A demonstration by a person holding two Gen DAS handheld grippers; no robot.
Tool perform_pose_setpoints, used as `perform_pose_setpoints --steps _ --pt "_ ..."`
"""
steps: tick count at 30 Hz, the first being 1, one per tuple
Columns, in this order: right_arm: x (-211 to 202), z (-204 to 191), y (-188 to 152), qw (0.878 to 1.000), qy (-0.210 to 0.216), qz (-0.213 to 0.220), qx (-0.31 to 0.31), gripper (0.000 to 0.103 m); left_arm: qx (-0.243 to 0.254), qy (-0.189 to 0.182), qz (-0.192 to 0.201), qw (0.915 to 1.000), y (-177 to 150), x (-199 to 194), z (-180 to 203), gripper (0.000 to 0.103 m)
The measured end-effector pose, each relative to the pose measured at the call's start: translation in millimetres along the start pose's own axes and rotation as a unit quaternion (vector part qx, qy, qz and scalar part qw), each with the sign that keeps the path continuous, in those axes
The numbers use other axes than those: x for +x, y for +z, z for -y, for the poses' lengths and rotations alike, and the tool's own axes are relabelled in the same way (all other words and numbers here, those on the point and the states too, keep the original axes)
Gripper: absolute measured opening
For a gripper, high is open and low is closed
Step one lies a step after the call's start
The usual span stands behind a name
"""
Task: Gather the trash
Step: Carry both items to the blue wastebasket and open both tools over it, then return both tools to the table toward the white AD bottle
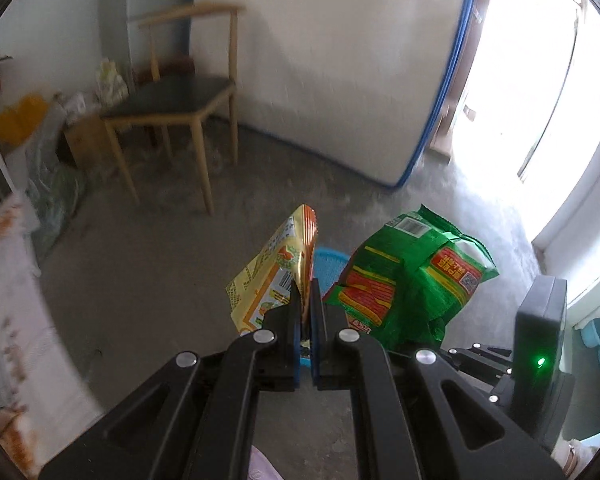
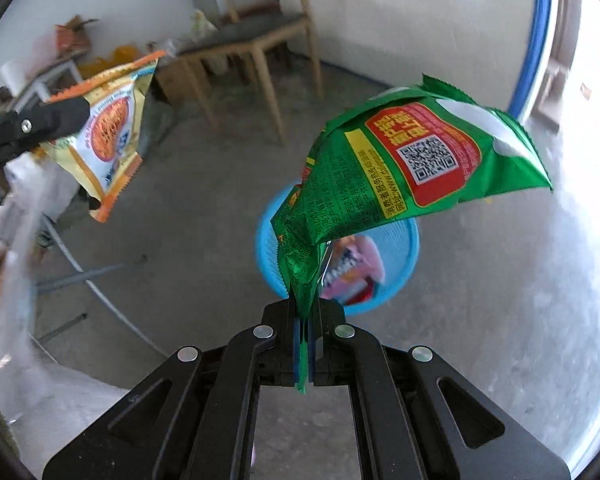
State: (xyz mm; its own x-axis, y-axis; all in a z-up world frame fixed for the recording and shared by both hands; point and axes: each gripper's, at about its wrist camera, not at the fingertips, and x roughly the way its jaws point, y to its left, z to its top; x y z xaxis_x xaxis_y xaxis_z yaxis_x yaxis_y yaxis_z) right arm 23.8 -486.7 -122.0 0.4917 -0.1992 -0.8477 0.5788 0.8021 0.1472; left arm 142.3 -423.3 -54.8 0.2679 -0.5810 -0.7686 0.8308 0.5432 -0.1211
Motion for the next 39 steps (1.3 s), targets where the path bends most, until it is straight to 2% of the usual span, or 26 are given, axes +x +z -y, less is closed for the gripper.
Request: perform_pose_setpoints --steps 4,9,11,12,13,14,17,21,26,28,32,34,36,39 --pt "47.8 21.9 10.0 0.999 -0.003 -0.039 0.022 0.001 -0.006 -0.004 -0.047 0.9989 9.0 57.4 9.6 0.003" --pt "94.1 31.0 31.0 0.998 -0.010 -0.058 0.028 0.003 -0.017 -0.008 -0.087 0.9960 23.4 117.5 16.1 0.005" --pt "114.3 33.4 41.8 0.997 0.003 -0.065 0.029 0.011 -0.028 -0.016 -0.093 0.9952 22.8 131.8 13.8 0.008" --pt "122.9 33.5 45.3 0.997 0.008 -0.066 0.029 0.019 -0.035 -0.013 -0.098 0.9945 23.4 143.8 12.0 0.018" --pt "131.2 36.7 48.2 0.997 0.009 -0.067 0.033 0.037 -0.040 -0.003 -0.103 0.9938 22.1 149.3 9.3 0.029" --pt "135.7 36.3 45.7 0.997 0.008 -0.066 0.034 0.047 -0.044 0.005 -0.108 0.9932 21.0 153.0 7.1 0.031" --pt "142.6 41.5 40.8 0.997 -0.006 -0.064 0.042 0.047 -0.058 0.019 -0.117 0.9913 18.2 158.6 -2.7 0.033" --pt "117.0 42.6 28.8 0.997 0.001 -0.042 0.058 0.047 -0.064 0.023 -0.094 0.9932 17.8 136.9 -11.8 0.039" --pt "67.4 26.8 16.8 0.999 -0.018 -0.005 0.029 0.047 -0.051 0.012 -0.053 0.9972 24.2 81.6 -8.8 0.043" --pt "35.3 12.7 12.6 1.000 -0.025 0.017 0.007 0.048 -0.038 0.010 -0.032 0.9987 23.3 47.1 -6.6 0.049" --pt "-6.2 -10.6 10.3 0.999 -0.018 0.044 -0.020 0.060 -0.021 0.011 0.018 0.9995 11.8 -26.5 -8.6 0.062" --pt "-29.1 -26.5 5.9 0.998 -0.005 0.056 -0.031 0.064 -0.024 0.022 0.043 0.9986 -1.3 -66.2 -17.5 0.069" --pt "-49.6 -48.4 1.9 0.996 0.004 0.070 -0.054 0.066 -0.033 0.038 0.060 0.9969 -15.1 -97.4 -27.3 0.072" --pt "-72.3 -88.3 -4.0 0.989 0.010 0.095 -0.112 0.071 -0.054 0.085 0.084 0.9914 -46.1 -149.3 -51.0 0.076"
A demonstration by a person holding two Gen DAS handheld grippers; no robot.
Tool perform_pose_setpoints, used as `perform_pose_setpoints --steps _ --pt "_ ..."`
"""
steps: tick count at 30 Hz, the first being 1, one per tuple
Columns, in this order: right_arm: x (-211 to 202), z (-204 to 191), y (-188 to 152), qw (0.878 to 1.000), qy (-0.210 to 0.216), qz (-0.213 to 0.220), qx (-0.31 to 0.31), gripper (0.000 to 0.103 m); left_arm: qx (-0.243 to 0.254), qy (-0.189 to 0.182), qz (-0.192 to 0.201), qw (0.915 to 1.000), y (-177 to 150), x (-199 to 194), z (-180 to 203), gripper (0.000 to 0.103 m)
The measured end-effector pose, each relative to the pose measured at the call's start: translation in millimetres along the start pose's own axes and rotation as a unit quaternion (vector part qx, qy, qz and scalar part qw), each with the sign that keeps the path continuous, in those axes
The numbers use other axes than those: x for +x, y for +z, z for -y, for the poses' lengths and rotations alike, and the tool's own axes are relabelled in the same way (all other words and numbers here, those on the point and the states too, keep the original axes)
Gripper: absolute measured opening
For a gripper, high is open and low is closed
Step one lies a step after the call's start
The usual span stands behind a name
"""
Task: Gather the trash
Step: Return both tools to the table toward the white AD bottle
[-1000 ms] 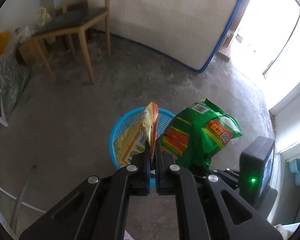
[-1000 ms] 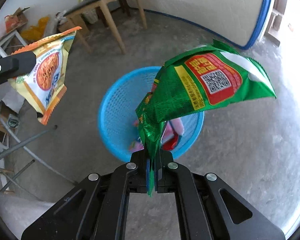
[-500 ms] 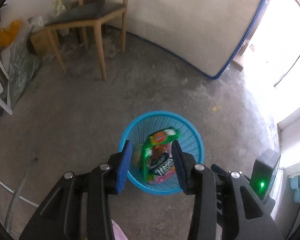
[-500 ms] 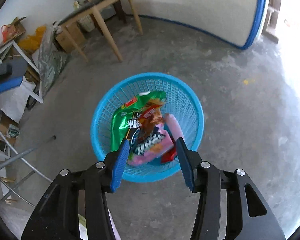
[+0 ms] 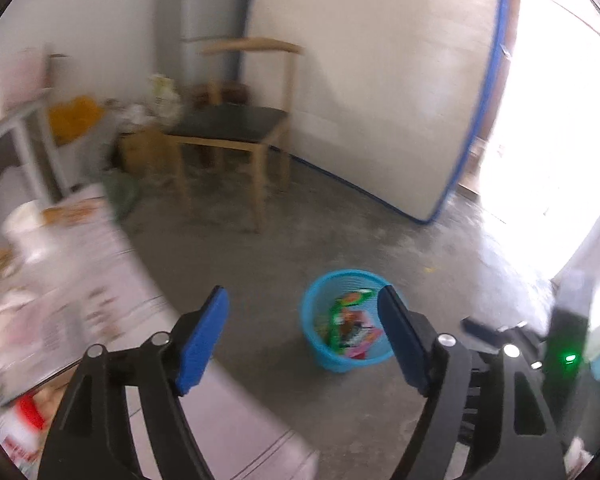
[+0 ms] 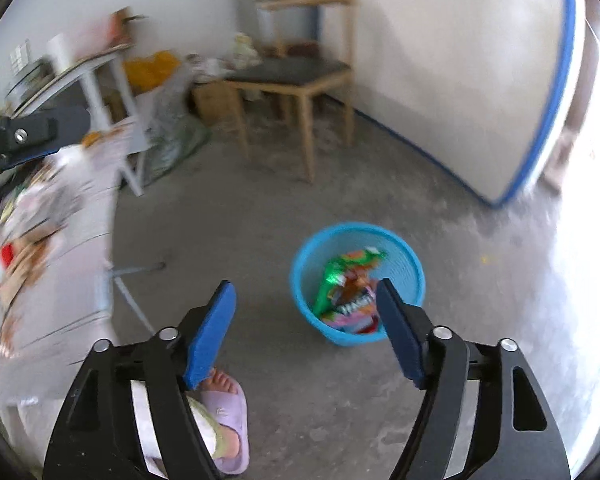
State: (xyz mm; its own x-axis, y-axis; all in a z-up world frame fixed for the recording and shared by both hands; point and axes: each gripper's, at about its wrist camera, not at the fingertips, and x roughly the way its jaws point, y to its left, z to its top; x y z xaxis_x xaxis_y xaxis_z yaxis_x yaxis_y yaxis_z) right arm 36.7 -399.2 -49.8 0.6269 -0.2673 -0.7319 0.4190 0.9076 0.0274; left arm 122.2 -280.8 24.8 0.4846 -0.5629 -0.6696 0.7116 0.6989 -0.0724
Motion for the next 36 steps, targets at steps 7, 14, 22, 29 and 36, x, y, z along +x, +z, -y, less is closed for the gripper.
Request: perform_pose_setpoints --steps 7,14,22,29,36 --pt "-31.7 -96.0 6.6 0.991 0.060 0.037 -0.110 0.073 -0.040 0.137 0.043 0.9888 -49.5 -93.2 -67.7 0.084" --pt "-51.8 -191.7 -4.7 0.973 0.121 0.032 -0.192 0.073 -0.103 0.233 0.043 0.9660 -110.8 -156.5 -127.8 0.087" --pt "-65.0 -261.7 -19.8 0.957 0.146 0.020 -0.251 0.073 -0.171 0.277 0.025 0.9453 -162.4 -182.6 -180.4 0.087" --pt "-63.0 -288.0 -24.6 0.954 0.149 0.003 -0.261 0.073 -0.196 0.287 0.017 0.9377 -185.7 -188.5 -201.8 0.087" --pt "-57.3 -300.8 -26.5 0.954 0.147 -0.011 -0.263 0.073 -0.211 0.283 0.011 0.9356 -194.7 -185.6 -213.9 0.087"
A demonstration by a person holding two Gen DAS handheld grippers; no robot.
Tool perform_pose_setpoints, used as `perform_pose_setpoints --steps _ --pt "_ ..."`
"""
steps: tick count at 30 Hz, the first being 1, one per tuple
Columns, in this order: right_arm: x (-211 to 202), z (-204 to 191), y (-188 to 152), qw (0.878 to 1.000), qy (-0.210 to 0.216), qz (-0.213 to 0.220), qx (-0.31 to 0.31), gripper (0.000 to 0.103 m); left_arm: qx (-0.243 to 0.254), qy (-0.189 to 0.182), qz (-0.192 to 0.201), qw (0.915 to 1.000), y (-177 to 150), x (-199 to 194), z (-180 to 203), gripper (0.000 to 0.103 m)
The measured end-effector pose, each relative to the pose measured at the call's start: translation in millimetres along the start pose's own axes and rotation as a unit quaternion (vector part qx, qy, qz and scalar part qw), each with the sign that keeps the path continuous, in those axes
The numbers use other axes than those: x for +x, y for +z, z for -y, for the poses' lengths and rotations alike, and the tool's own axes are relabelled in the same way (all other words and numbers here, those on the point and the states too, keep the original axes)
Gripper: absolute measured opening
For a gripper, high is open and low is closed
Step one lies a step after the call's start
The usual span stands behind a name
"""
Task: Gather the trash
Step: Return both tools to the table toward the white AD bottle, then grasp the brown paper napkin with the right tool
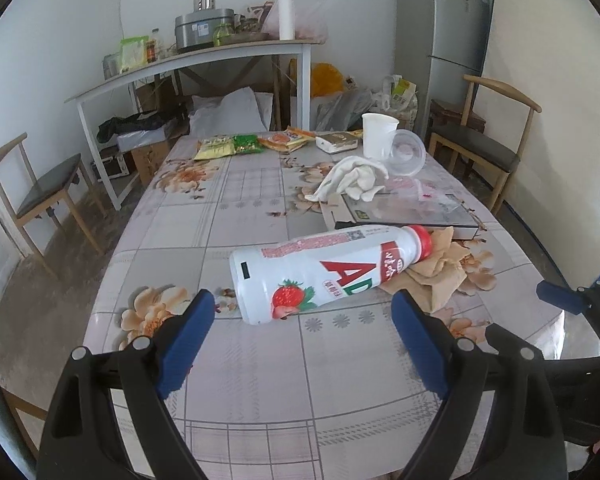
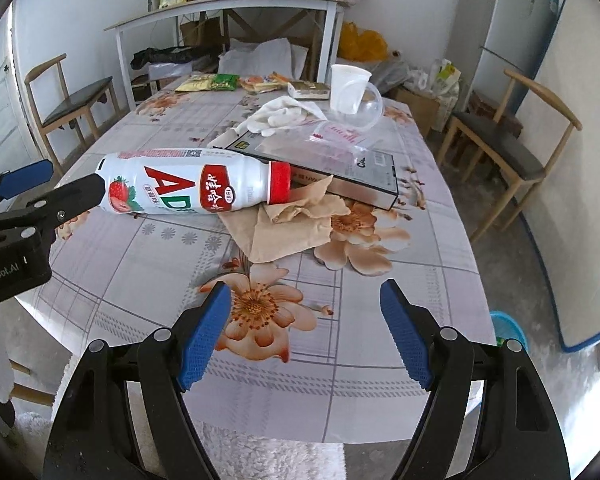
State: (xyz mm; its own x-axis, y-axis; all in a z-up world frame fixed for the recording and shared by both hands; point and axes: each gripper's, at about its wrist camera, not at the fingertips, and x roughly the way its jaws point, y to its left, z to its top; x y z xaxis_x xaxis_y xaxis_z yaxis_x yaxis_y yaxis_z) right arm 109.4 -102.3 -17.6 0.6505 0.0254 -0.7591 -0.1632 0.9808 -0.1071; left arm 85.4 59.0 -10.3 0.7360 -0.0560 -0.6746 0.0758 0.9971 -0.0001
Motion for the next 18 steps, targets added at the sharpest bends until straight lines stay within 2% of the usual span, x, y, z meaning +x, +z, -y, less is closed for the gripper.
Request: perform_pose_setpoints --steps 10,18 --pt "1.3 2.1 0.6 1.000 0.003 -0.008 0.011 0.073 -0.007 0.002 -0.016 0.9998 -2.4 7.6 -4.4 0.087" --pt "-0.7 13.3 -2.5 0.999 0.027 -0.014 0.038 0.073 -0.009 0.006 -0.019 0.9998 -5.4 7.7 -6.8 0.087"
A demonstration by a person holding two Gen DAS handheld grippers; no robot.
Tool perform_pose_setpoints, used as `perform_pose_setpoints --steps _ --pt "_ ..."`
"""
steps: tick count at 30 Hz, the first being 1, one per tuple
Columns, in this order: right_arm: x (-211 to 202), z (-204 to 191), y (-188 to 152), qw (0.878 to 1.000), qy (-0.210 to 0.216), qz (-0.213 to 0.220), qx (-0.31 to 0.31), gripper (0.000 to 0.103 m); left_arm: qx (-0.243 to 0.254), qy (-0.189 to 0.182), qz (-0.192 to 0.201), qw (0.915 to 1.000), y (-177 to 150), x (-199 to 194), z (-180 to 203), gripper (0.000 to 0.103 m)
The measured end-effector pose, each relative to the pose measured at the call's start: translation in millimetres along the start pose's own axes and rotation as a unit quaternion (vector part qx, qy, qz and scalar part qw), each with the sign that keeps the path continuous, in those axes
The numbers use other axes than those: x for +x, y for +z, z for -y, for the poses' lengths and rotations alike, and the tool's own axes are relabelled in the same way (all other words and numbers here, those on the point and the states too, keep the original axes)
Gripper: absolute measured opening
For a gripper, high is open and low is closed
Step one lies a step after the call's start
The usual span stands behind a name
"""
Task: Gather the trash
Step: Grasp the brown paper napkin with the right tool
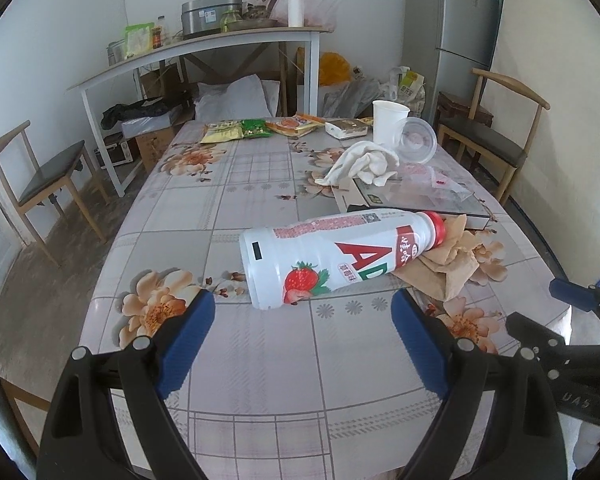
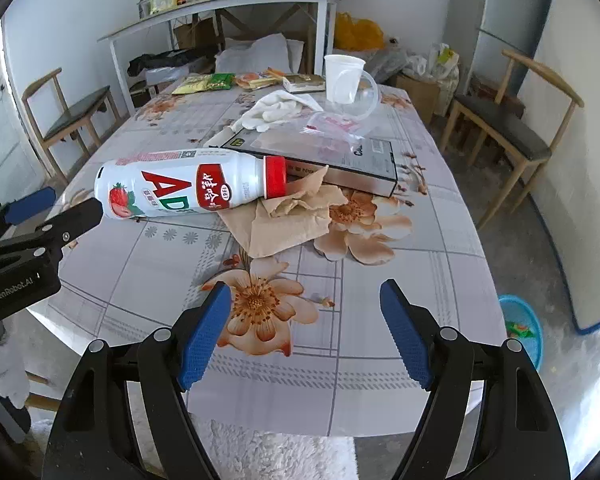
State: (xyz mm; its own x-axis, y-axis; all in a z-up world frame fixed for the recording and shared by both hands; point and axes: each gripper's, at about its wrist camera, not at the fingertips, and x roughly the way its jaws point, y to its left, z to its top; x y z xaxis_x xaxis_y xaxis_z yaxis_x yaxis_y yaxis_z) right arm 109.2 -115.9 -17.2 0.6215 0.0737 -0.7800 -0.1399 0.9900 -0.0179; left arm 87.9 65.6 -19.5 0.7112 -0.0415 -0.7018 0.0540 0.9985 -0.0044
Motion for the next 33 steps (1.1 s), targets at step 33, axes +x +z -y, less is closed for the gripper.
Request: perform_pose_setpoints --steps 33 --pt "71.0 10.7 34.1 0.999 0.032 -0.018 0.034 0.055 0.042 -0.053 0.011 0.9977 -21.3 31.3 3.2 0.083"
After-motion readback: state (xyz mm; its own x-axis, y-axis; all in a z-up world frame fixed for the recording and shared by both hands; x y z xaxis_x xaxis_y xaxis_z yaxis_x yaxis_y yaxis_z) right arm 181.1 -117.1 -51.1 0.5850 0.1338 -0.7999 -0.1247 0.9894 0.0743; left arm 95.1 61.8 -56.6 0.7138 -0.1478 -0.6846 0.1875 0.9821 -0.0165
